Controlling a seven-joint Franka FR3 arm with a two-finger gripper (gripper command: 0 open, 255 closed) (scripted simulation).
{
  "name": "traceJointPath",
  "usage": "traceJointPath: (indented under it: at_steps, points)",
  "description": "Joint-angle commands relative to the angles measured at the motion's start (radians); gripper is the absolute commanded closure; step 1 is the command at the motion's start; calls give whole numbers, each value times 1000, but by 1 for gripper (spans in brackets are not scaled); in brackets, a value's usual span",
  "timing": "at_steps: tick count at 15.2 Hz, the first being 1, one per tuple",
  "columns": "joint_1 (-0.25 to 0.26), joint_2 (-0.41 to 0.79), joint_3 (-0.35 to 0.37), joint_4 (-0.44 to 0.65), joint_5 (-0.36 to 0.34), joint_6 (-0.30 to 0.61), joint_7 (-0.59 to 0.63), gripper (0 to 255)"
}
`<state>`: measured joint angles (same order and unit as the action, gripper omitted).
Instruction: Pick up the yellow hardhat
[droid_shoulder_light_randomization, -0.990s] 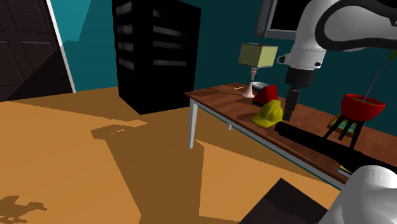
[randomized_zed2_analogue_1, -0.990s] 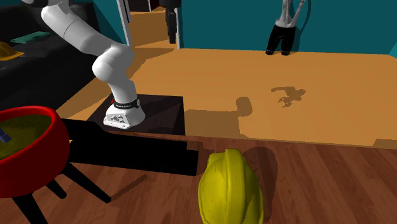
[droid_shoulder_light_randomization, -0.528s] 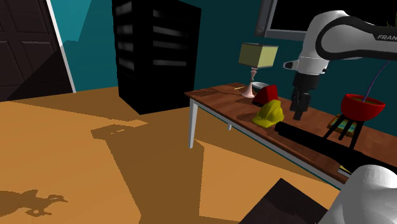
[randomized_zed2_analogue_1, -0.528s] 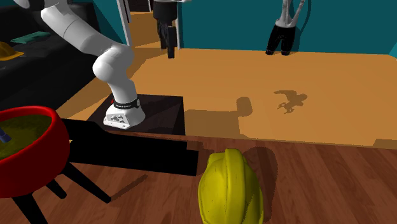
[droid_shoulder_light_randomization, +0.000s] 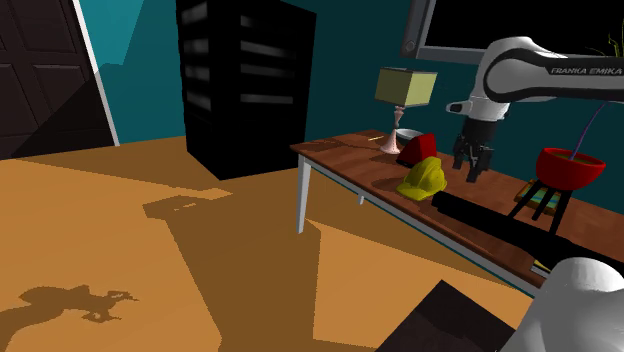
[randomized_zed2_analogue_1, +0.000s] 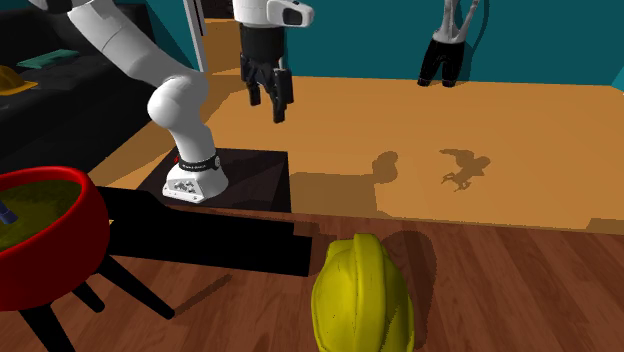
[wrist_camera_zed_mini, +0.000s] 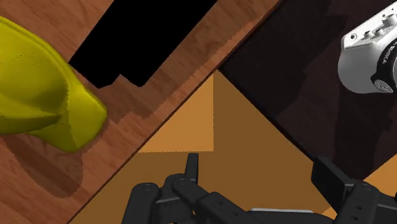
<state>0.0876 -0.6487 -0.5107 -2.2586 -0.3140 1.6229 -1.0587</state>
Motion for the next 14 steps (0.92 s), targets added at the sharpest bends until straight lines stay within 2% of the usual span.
traceJointPath:
  at_steps: [1, 5, 8, 11, 14]
  points:
    - [22, 45, -57, 33, -16, 29, -99, 0]
    - [83, 172, -186, 122, -12, 95, -298, 0]
    - [140, 289, -292, 203, 26, 144, -460, 0]
    - [200, 437, -408, 297, 113, 188, -644, 0]
    - [232, 636, -518, 405, 275, 215, -866, 0]
